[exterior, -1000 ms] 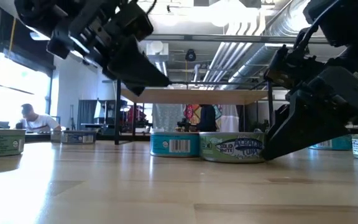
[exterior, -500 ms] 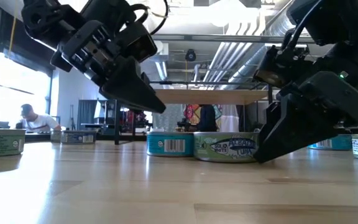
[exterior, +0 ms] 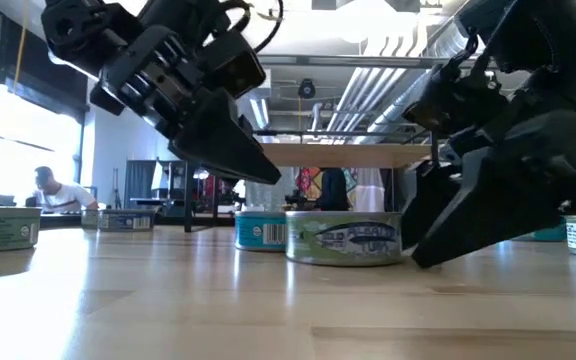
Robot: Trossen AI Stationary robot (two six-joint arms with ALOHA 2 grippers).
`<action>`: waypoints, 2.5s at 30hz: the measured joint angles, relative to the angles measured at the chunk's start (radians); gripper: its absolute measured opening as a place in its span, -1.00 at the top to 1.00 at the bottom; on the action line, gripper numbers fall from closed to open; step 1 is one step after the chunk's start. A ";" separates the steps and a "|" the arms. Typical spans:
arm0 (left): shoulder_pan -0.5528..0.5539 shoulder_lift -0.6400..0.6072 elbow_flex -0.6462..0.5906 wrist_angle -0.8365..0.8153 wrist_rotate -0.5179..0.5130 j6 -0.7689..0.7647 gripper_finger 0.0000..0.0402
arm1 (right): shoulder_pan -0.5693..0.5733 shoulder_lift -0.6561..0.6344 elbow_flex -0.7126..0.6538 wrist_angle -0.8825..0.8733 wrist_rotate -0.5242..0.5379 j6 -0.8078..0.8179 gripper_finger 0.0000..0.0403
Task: Stack canned seafood by type on shelf
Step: Put the green tuna can on the shelf
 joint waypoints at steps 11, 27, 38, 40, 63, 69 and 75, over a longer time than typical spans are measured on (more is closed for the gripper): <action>-0.128 0.008 0.000 0.000 -0.099 -0.078 1.00 | -0.005 -0.001 0.101 -0.122 -0.119 0.042 -0.74; -0.158 0.156 0.000 0.169 -0.216 -0.149 1.00 | 0.033 0.054 0.110 0.037 0.145 -0.022 -0.81; -0.150 0.248 0.065 0.188 -0.214 -0.083 1.00 | 0.030 0.186 0.111 0.190 0.166 -0.085 -0.81; -0.150 0.254 0.073 0.184 -0.216 -0.078 1.00 | 0.030 0.206 0.111 0.219 0.182 -0.092 -0.81; -0.233 -0.053 0.068 -0.409 -0.405 -0.272 1.00 | 0.055 0.230 0.113 0.265 0.196 0.013 -0.60; -0.189 -0.008 0.046 -0.324 -0.474 -0.253 1.00 | 0.036 0.228 0.113 0.269 0.185 0.015 -0.60; -0.159 0.049 0.044 -0.211 -0.423 -0.192 1.00 | -0.012 0.223 0.109 0.269 0.096 0.023 -0.68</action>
